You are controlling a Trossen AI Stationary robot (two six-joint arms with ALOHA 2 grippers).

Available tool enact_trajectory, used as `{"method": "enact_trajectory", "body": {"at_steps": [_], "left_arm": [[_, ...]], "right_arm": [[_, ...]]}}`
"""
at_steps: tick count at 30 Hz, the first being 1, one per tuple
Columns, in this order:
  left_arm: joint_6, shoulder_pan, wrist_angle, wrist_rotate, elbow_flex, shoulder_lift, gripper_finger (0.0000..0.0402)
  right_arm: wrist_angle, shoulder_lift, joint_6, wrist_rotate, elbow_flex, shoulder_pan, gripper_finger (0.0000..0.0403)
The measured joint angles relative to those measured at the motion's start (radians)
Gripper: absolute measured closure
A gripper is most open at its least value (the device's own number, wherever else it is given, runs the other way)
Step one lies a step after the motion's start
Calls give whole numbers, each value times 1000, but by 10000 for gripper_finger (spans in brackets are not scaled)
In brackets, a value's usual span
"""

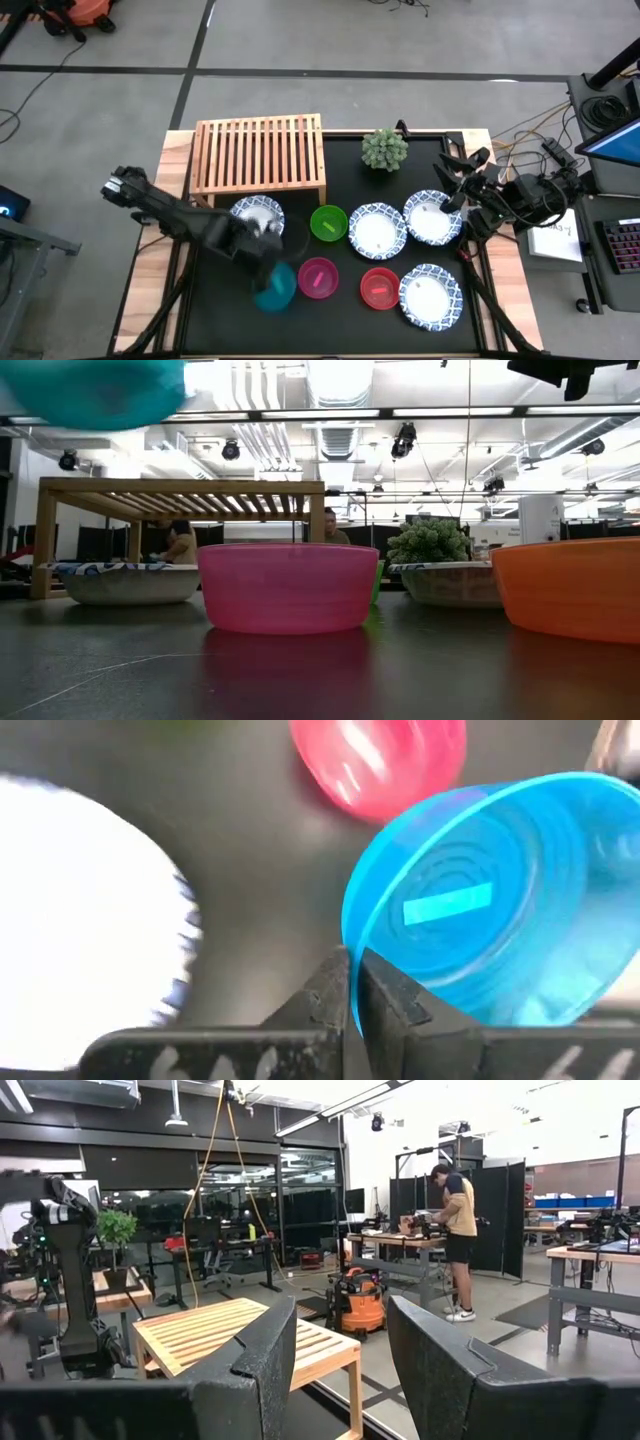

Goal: Place and stack bowls onto a shelf
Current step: Put the blue bowl on the shelf

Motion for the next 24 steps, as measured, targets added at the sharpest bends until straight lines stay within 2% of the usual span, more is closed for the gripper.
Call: {"method": "enact_trajectory", "body": {"at_steps": [6, 8, 12, 16, 19, 24], "left_arm": [[79, 166, -353, -289, 267, 0, 401], [104, 248, -381, -367, 335, -10, 401], [241, 445, -291, -360, 371, -79, 401], [281, 673, -312, -378, 357, -112, 402], [311, 838, -354, -350, 334, -130, 402], [366, 1044, -352, -313, 268, -131, 402]], "right_arm": [[0, 0, 0, 0, 0, 0, 255], [0, 0, 6, 0, 0, 0, 255], [0, -1, 9, 0, 0, 0, 255], [-1, 0, 8, 0, 0, 0, 255], [0, 0, 10, 0, 0, 0, 255], [0, 0, 9, 0, 0, 0, 255]]}}
